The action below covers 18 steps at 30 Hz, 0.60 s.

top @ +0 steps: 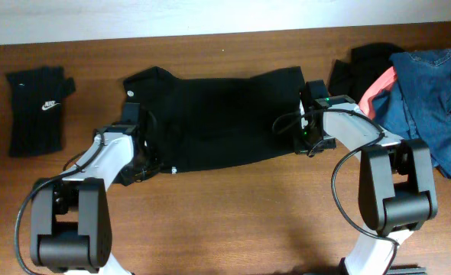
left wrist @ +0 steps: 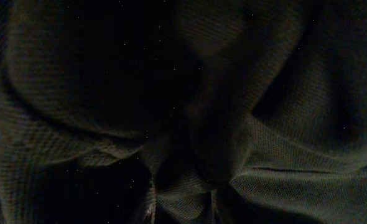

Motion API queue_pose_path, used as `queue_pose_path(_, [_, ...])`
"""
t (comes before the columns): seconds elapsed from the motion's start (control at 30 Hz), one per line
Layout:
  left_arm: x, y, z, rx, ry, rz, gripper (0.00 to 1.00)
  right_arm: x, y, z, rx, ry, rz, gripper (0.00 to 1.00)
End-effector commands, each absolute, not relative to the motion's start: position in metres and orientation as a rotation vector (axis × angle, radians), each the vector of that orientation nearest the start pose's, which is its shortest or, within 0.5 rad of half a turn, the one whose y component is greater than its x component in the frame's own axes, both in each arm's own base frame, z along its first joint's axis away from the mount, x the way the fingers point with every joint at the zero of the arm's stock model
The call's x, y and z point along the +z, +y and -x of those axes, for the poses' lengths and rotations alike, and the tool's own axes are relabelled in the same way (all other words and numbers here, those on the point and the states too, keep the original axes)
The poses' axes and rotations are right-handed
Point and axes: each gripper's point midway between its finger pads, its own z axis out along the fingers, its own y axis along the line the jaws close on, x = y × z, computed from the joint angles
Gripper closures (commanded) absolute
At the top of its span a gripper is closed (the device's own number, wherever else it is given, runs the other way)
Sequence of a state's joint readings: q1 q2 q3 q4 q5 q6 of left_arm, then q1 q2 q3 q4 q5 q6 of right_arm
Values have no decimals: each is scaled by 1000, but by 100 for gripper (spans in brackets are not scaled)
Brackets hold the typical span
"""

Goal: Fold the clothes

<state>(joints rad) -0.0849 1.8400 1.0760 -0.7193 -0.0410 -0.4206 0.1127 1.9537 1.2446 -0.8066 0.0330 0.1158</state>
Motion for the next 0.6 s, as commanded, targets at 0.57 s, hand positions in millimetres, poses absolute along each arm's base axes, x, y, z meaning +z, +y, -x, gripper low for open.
queue_pose_path(0.57, [-23,48,-300,242,3027,777,70,82,66,-380,257,2817,-34,96])
